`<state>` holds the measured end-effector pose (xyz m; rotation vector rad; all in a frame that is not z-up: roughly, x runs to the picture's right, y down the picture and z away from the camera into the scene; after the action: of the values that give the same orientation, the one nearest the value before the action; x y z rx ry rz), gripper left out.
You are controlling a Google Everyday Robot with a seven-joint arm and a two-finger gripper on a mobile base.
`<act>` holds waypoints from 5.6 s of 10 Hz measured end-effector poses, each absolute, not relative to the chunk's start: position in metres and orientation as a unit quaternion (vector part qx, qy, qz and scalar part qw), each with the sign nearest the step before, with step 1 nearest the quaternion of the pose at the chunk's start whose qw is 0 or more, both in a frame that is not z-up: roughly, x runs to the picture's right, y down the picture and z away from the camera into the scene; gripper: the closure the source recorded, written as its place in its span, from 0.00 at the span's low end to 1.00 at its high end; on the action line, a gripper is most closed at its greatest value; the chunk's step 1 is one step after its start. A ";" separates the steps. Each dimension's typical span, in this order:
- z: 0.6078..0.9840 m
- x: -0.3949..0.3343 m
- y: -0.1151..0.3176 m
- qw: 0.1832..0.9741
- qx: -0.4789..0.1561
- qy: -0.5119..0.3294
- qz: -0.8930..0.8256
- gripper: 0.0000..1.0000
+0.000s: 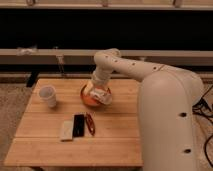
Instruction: Move the arm in a circular motion
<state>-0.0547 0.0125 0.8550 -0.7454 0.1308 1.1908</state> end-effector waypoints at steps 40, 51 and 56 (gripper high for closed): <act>0.856 -0.055 0.013 0.761 -0.343 0.060 0.547 0.20; 0.833 -0.202 -0.032 0.862 -0.319 -0.019 0.394 0.20; 0.736 -0.254 0.037 0.897 -0.322 -0.064 0.296 0.20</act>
<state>-0.2542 0.0367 0.7358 -0.6665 -0.1336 0.6125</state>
